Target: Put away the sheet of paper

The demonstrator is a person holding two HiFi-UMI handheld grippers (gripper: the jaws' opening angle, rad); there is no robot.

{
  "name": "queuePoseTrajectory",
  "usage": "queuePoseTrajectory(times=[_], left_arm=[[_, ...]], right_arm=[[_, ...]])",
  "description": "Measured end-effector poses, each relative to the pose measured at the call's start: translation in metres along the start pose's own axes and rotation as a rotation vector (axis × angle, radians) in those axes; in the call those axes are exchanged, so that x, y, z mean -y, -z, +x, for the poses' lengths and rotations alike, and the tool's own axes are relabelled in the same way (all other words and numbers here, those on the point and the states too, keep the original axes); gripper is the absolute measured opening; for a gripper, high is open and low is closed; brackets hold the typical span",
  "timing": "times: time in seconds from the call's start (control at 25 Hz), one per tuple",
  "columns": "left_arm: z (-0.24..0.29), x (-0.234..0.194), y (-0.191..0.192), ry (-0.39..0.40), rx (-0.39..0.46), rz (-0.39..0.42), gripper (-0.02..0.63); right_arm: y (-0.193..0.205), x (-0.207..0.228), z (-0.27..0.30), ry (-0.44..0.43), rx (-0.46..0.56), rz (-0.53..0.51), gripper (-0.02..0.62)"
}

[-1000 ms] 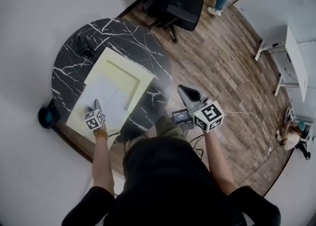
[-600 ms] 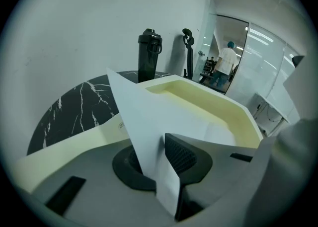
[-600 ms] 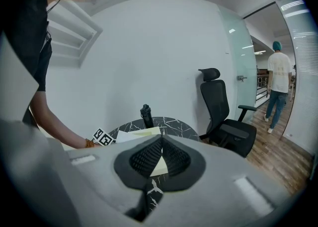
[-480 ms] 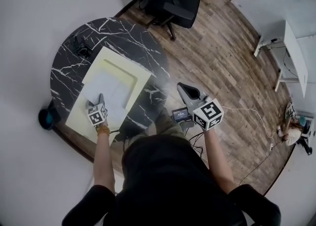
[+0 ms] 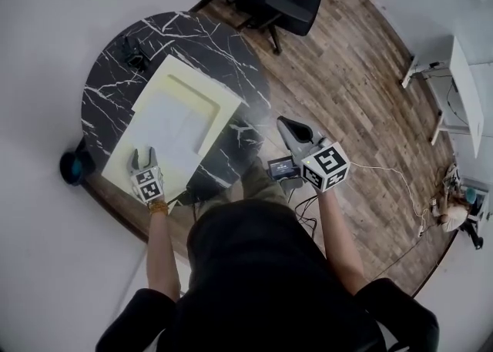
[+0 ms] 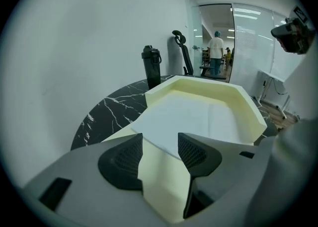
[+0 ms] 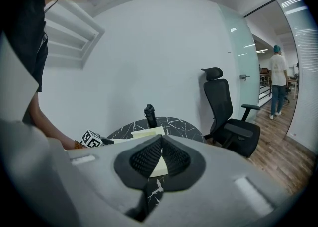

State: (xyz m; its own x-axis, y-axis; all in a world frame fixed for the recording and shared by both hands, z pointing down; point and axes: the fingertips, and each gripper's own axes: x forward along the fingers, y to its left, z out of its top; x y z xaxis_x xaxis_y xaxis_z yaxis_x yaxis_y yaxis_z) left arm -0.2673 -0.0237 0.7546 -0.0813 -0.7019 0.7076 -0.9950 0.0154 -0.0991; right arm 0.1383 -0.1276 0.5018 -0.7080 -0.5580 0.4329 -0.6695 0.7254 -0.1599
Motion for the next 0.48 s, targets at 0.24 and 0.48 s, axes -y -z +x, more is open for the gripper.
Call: queuePoseTrajectory(times=[0.24,0.48], left_arm=[[-0.018,0.060,-0.008,0.214,0.068,0.235,0.235],[-0.001,0.101,0.027,0.353,-0.042,0.347,0.233]], right_arm=[[0.001,-0.013,0.002,-0.024,-0.006,-0.020,-0.002],[0.004,-0.019,-0.003,-0.026,-0.013,-0.026,-0.002]])
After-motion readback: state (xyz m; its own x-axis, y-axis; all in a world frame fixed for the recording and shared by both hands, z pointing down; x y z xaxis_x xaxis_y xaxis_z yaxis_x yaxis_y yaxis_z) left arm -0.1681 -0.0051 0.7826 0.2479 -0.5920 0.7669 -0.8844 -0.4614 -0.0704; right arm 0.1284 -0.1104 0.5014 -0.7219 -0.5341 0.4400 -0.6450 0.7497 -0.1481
